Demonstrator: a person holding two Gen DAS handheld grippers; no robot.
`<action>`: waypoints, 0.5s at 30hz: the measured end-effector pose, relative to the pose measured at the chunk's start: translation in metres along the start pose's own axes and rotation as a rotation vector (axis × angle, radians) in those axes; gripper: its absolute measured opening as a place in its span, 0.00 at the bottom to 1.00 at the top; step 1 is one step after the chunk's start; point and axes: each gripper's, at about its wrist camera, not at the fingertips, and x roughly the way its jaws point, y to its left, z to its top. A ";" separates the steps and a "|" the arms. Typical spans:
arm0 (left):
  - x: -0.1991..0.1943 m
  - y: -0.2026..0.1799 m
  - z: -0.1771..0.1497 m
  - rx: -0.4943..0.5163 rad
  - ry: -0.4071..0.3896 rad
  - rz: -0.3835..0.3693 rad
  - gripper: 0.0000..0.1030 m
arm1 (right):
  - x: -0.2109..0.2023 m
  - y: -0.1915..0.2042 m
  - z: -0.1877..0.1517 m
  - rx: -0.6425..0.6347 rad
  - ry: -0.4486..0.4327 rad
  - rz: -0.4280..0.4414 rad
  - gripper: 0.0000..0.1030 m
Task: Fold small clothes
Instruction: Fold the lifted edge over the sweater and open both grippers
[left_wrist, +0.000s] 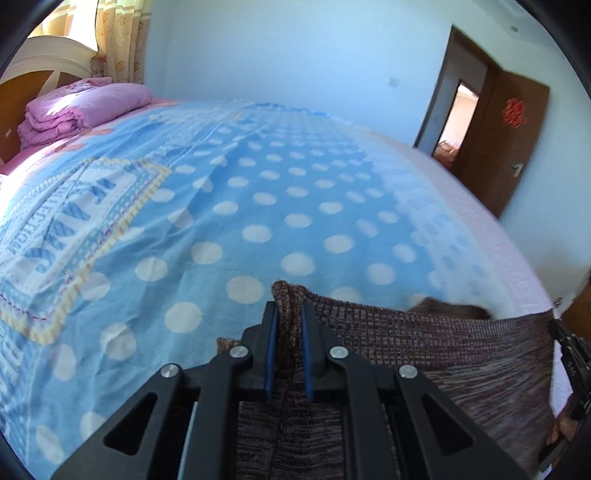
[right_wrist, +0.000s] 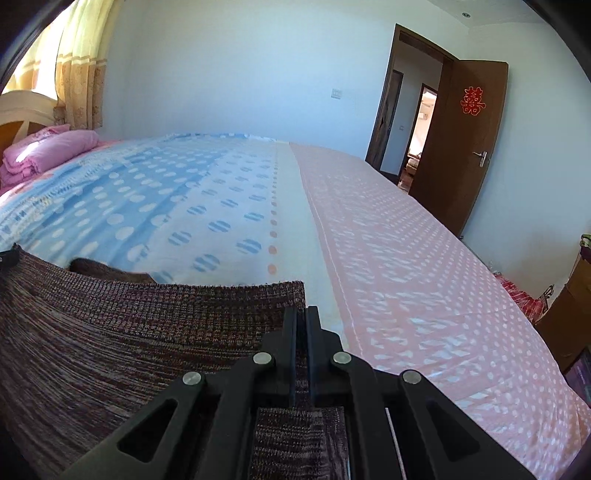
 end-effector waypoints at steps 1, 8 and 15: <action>0.010 0.000 -0.004 0.008 0.024 0.021 0.13 | 0.007 0.000 0.000 -0.001 0.036 0.001 0.04; 0.005 0.051 0.000 -0.234 0.011 0.094 0.71 | 0.028 -0.012 -0.003 0.060 0.133 0.003 0.08; -0.028 0.077 -0.006 -0.292 0.015 0.098 0.69 | -0.044 -0.055 -0.005 0.252 -0.129 0.010 0.08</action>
